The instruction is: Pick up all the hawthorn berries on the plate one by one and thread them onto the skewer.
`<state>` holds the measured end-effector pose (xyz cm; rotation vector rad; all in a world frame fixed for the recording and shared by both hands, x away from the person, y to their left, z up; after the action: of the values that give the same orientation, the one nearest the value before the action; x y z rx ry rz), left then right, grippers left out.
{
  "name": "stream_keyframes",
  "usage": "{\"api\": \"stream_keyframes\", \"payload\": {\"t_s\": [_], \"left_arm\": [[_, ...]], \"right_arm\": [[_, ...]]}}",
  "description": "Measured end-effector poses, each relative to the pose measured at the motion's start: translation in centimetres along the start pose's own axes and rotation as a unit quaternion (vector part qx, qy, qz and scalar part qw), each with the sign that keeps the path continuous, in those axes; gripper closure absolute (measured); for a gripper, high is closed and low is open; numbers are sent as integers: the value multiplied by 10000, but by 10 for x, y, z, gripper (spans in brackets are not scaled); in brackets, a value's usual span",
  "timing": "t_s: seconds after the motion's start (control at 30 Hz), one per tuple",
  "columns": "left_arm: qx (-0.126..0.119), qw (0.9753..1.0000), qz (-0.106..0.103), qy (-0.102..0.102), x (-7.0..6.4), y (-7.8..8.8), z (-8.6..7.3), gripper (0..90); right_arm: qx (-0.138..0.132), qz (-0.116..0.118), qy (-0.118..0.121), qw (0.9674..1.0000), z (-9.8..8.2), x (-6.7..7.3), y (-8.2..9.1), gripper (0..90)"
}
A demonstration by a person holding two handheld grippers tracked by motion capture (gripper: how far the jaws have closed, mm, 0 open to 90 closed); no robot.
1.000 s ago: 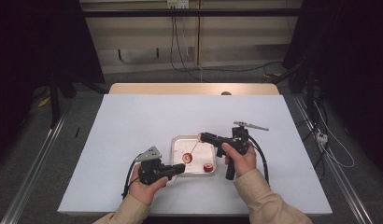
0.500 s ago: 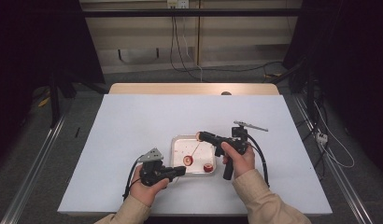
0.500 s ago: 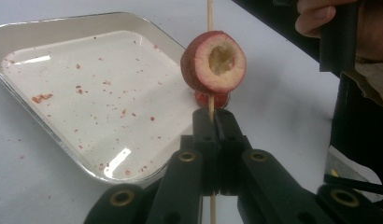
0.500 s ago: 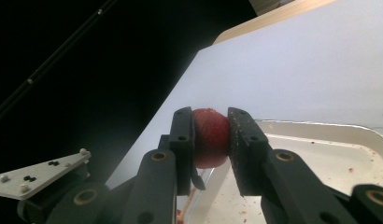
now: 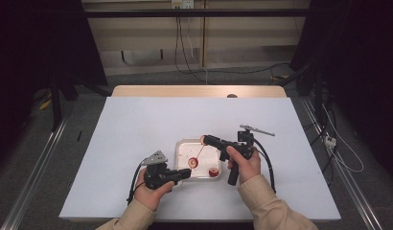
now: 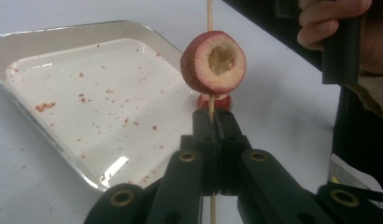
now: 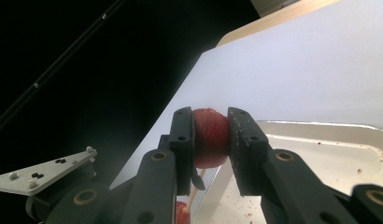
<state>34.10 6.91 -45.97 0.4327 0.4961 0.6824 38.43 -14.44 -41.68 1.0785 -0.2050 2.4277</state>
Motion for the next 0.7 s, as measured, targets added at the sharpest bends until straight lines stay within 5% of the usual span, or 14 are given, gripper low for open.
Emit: {"api": "stream_keyframes", "payload": {"t_s": [0.7], "left_arm": [[-213,9991,138,350,-2,-3,0,894]], "right_arm": [[-16,-34,126,9999,-16,3,-9,731]]}}
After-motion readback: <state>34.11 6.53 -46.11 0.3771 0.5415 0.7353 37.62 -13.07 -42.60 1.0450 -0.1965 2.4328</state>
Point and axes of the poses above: each handheld gripper's, and its own axes: y roughly backward along the jaws, z roughly out of its top, x roughly to its left, the point moved 4 cm from there along -y, roughly forward along the jaws, and after that the axes turned 15 degrees about z, right-handed, at the moved point
